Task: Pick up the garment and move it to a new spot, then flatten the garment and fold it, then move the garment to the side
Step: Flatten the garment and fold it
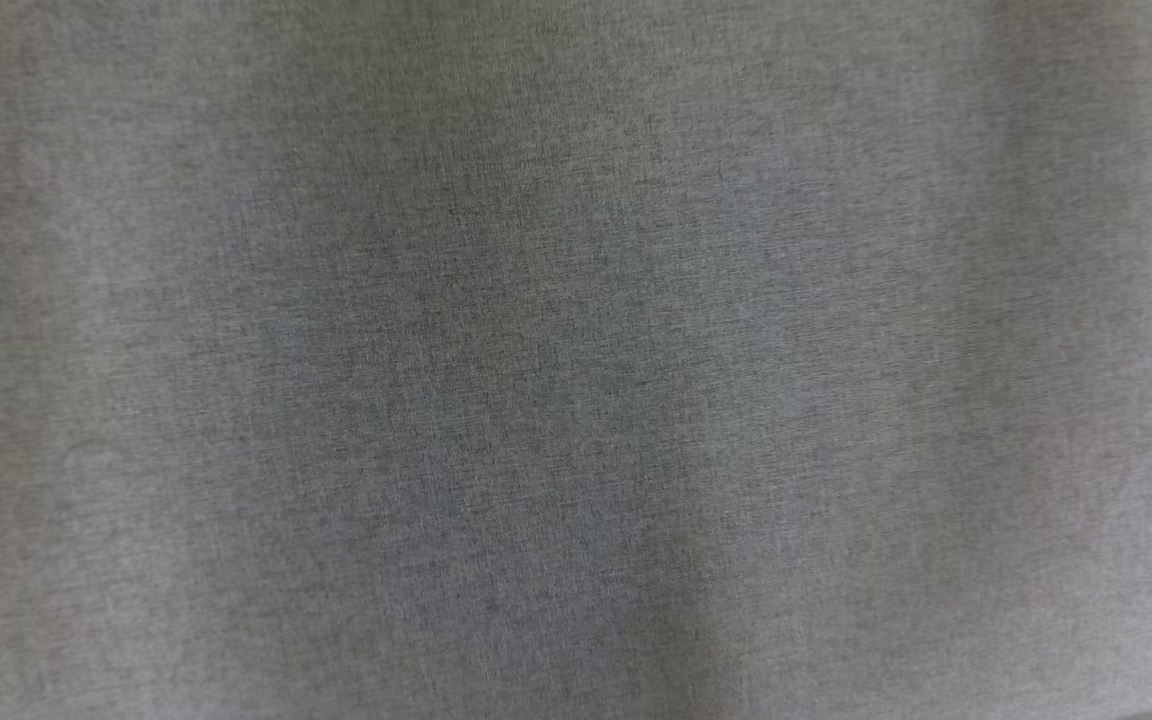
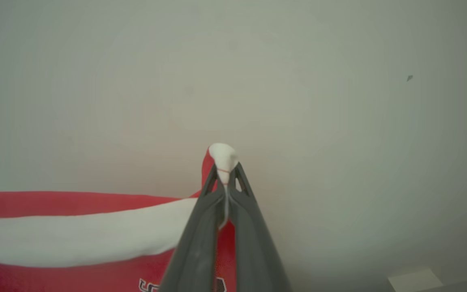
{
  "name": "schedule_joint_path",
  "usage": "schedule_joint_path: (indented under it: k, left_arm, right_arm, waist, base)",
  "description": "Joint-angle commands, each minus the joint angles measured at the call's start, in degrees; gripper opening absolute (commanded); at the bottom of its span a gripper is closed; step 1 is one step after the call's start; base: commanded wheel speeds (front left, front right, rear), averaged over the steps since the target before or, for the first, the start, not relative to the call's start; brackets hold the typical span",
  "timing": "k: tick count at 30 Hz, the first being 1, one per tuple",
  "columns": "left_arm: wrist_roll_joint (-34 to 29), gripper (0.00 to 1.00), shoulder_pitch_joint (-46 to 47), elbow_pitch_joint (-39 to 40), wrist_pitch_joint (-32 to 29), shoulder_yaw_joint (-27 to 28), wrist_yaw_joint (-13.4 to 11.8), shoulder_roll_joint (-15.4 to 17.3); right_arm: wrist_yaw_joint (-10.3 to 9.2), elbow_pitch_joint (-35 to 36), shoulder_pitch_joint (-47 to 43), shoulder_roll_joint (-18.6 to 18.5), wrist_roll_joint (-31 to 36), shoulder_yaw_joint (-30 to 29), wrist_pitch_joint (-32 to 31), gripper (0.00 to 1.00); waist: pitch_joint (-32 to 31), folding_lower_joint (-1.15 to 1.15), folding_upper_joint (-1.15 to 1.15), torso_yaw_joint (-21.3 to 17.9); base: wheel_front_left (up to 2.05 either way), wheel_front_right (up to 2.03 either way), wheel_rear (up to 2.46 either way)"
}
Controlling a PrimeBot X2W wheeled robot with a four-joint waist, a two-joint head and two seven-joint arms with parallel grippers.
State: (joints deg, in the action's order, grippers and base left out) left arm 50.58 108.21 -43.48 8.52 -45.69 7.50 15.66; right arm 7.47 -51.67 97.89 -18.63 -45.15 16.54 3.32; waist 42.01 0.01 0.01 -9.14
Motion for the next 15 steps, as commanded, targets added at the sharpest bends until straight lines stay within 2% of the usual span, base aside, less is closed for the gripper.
schedule_joint_path:
  k: [1, 5, 8, 10, 11, 12, 15]
  left_arm:
    - [1.5, 0.00, -4.1, 1.9, 1.7, -1.7, -0.1, 1.6]
    - [3.2, 0.00, -13.8, 6.6, 4.8, -3.9, -0.1, 4.6]
    - [4.0, 0.00, -23.1, 10.2, 6.1, -3.5, -0.4, 6.7]
    - [3.9, 0.00, -29.5, 13.8, 6.5, -2.6, -2.2, 8.0]
    - [2.0, 0.00, -36.2, 18.3, 6.7, -2.6, -4.5, 9.2]
    - [2.0, 0.00, -36.2, 18.3, 6.7, -2.6, -4.5, 9.2]
    - [-1.0, 0.00, -46.2, 26.7, 6.7, 0.1, -8.6, 9.8]
  right_arm:
    - [0.06, 1.3, -3.7, -0.4, -1.5, 0.9, 0.7, 0.00]
    - [0.06, 5.2, -13.0, -2.2, -4.6, 3.4, 1.3, 0.00]
    - [0.06, 9.0, -21.8, -3.6, -7.6, 4.5, 1.5, 0.00]
    - [0.06, 12.0, -28.2, -4.6, -9.2, 5.5, 1.2, 0.00]
    - [0.06, 15.2, -34.5, -5.5, -10.9, 6.3, 1.1, 0.00]
    - [0.06, 15.2, -34.5, -5.5, -10.9, 6.3, 1.1, 0.00]
    - [0.06, 19.9, -43.6, -6.8, -13.3, 6.0, 1.5, 0.00]
  waist:
    - [-1.1, -0.01, -0.01, 0.0]
    - [-4.3, -0.01, -0.01, 0.4]
    - [-7.4, -0.01, -0.01, 0.5]
    - [-9.3, -0.01, -0.01, 0.4]
    - [-11.2, -0.01, -0.01, 0.4]
    - [-11.2, -0.01, -0.01, 0.4]
    - [-13.6, -0.01, -0.01, 0.9]
  base:
    - [0.00, 0.00, 0.00]
    - [0.00, 0.00, 0.00]
    - [0.00, 0.00, 0.00]
    - [0.00, 0.00, 0.00]
    - [0.00, 0.00, 0.00]
    - [0.00, 0.00, 0.00]
    - [0.00, 0.00, 0.00]
